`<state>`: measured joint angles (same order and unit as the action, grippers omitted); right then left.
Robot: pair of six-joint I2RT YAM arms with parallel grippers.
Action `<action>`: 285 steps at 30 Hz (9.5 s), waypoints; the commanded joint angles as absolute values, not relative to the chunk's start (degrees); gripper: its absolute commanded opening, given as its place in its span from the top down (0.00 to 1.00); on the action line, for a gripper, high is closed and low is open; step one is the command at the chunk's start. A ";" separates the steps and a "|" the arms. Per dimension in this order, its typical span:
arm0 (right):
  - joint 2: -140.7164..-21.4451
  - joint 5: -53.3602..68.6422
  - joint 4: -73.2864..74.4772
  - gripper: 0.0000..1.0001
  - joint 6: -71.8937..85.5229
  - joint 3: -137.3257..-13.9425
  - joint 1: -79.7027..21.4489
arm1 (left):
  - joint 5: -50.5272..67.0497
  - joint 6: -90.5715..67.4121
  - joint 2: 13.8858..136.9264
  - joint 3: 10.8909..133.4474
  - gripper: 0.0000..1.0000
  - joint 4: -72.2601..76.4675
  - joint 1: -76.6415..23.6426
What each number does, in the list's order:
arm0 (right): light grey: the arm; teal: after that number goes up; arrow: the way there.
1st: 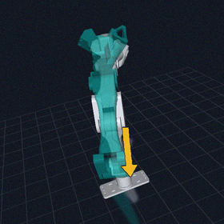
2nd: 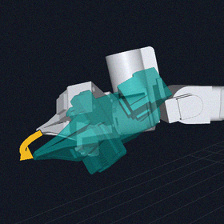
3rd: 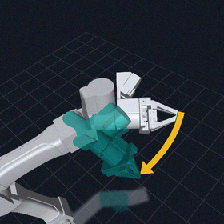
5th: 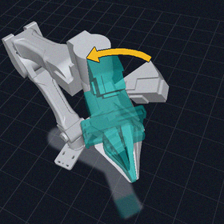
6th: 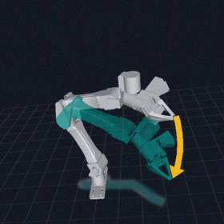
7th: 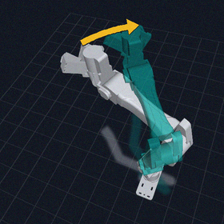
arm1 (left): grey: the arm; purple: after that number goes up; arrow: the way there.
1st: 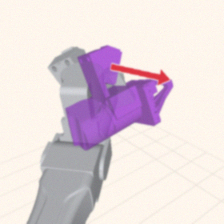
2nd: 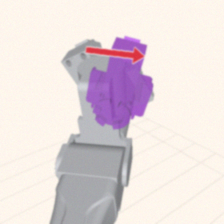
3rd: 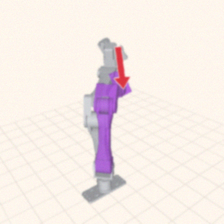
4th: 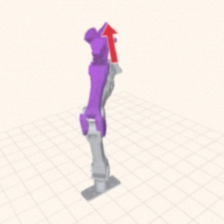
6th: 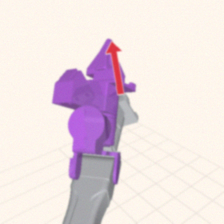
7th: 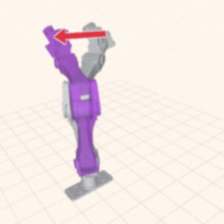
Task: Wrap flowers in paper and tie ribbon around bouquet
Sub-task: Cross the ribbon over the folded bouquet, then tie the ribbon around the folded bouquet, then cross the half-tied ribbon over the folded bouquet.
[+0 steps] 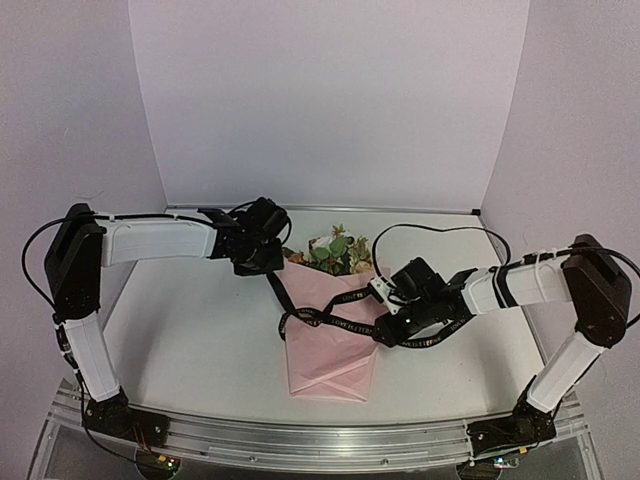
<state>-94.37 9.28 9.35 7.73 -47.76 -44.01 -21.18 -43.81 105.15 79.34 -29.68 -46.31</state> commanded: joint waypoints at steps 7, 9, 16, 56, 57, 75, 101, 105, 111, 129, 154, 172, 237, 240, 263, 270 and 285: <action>-88.79 4.12 12.41 0.86 9.73 -47.37 -43.77 | -24.70 -43.68 98.25 75.85 1.00 -25.53 -44.57; -88.27 2.95 12.95 0.94 10.12 -47.40 -43.77 | -25.44 -43.73 97.23 74.53 1.00 -25.14 -44.25; -85.64 0.78 15.89 1.00 11.70 -47.36 -43.77 | -26.71 -44.78 92.06 67.42 1.00 -21.53 -43.31; -94.15 -26.95 -1.38 1.00 -16.13 -41.40 -50.78 | -22.28 -46.44 92.24 64.93 1.00 -22.82 -37.71; -93.11 -28.88 -1.15 1.00 -15.44 -40.84 -50.79 | -22.34 -46.39 91.93 64.20 1.00 -22.89 -37.19; -79.37 -29.04 40.24 1.00 11.54 -45.90 -42.90 | -23.79 -48.29 85.31 52.06 1.00 -20.75 -28.44; -102.10 2.22 46.04 1.00 49.99 -64.20 -40.49 | -12.25 -42.98 98.45 57.42 1.00 -19.34 -2.93; -99.77 -1.62 45.13 1.00 51.24 -60.86 -39.97 | -11.48 -41.03 99.95 60.83 1.00 -19.56 -2.37; -95.45 0.35 46.50 1.00 48.41 -56.62 -30.02 | -9.61 -42.15 100.19 58.96 1.00 -18.22 -0.01; -80.60 5.50 44.81 1.00 50.04 -44.19 -6.33 | -2.39 -44.52 97.89 57.68 1.00 -16.62 19.08; -80.45 4.75 46.67 0.51 34.34 -47.64 -20.71 | 2.87 -50.71 95.19 51.28 0.47 -13.33 8.65; -75.64 -2.15 26.43 0.02 12.79 -46.51 -34.00 | 3.37 -88.88 76.88 37.82 0.07 0.02 -25.52; -108.87 -5.98 19.65 0.67 -18.49 -67.44 -49.03 | 3.39 -106.93 107.66 45.98 1.00 31.98 -44.72; -108.42 -7.42 19.69 0.94 -16.86 -67.43 -49.11 | 3.26 -105.67 106.95 45.64 1.00 30.80 -44.49; -89.23 -15.05 37.27 1.00 25.82 -52.80 -36.65 | 14.49 -76.96 91.24 27.25 1.00 14.97 -18.43; -86.08 -14.66 37.66 1.00 26.05 -51.71 -36.48 | 13.34 -74.31 87.96 29.18 1.00 11.77 -18.34; -82.47 -10.63 41.15 1.00 22.72 -49.99 -39.78 | 14.31 -58.50 82.36 37.76 1.00 2.95 -25.83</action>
